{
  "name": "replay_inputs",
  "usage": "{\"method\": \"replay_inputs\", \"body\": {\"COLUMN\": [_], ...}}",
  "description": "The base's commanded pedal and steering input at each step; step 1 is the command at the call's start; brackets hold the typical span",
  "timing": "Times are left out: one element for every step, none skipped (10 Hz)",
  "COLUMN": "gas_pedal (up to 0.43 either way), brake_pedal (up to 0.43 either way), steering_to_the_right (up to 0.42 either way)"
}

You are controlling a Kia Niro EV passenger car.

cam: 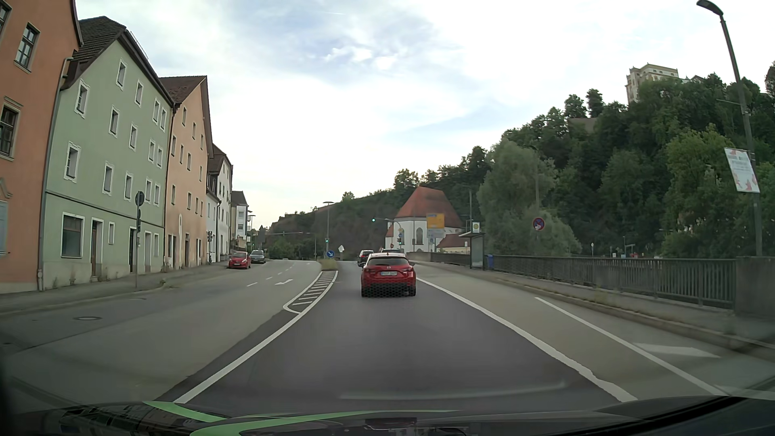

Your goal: Follow the waypoints while adhering to traffic rules and regulations

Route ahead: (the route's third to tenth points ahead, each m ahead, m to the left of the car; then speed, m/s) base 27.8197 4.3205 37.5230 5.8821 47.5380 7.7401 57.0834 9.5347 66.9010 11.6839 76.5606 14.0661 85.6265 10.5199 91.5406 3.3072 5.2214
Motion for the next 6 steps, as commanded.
{"method": "replay_inputs", "body": {"gas_pedal": [0.110, 0.118, 0.118, 0.118, 0.118, 0.118], "brake_pedal": [0.000, 0.000, 0.000, 0.000, 0.000, 0.000], "steering_to_the_right": [-0.015, -0.016, -0.017, -0.018, -0.019, -0.020]}}
